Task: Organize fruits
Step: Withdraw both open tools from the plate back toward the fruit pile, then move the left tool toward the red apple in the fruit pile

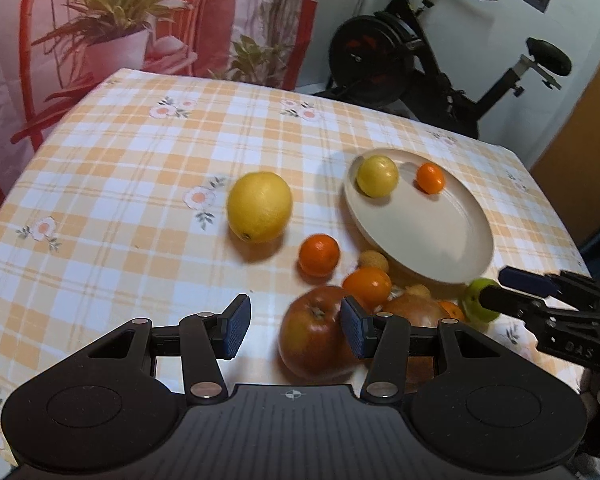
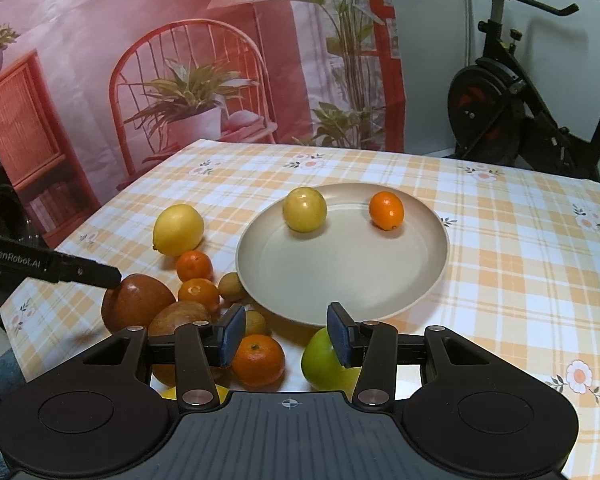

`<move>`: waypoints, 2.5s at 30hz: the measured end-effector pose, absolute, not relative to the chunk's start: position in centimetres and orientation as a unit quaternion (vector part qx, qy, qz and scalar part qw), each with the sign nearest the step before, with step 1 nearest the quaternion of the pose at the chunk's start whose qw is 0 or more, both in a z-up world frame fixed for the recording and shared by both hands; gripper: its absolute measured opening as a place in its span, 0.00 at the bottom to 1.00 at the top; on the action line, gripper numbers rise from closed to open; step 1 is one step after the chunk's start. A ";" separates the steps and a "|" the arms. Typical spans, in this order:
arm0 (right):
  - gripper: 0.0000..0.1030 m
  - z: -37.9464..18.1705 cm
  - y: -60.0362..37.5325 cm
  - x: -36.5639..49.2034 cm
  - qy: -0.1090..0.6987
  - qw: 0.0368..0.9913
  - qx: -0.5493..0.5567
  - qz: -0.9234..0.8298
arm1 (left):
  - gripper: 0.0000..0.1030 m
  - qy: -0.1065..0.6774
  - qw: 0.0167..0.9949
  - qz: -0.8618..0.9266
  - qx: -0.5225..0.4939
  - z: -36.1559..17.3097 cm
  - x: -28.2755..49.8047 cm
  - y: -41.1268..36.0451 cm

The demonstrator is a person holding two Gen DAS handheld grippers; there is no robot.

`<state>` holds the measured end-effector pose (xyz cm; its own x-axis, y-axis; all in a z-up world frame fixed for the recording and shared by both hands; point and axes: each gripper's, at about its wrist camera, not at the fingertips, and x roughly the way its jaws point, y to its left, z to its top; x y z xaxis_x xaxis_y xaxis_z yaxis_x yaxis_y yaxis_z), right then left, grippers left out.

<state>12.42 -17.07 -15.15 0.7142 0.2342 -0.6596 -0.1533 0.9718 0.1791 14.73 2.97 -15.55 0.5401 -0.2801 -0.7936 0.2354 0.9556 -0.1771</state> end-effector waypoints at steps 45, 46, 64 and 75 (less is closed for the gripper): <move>0.42 -15.0 -15.7 12.2 0.367 0.925 0.037 0.095 | 0.60 0.480 0.850 -0.201 -0.084 -18.5 15.9 3.3; 0.42 -15.0 -15.7 12.2 0.367 0.925 0.036 0.095 | 0.60 0.481 0.849 -0.201 -0.086 -18.4 15.9 3.4; 0.42 -15.2 -15.7 12.2 0.367 0.925 0.037 0.094 | 0.60 0.447 0.877 -0.142 -0.105 -17.1 17.5 6.0; 0.42 -15.2 -15.7 12.1 0.366 0.925 0.037 0.094 | 0.54 0.448 0.886 -0.077 -0.091 -17.7 18.6 8.3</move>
<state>12.13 -15.73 -15.19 0.7140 0.2015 -0.6706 -0.1470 0.9795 0.1378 18.64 8.28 -17.67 0.5861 -0.2180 -0.7804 0.0540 0.9715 -0.2309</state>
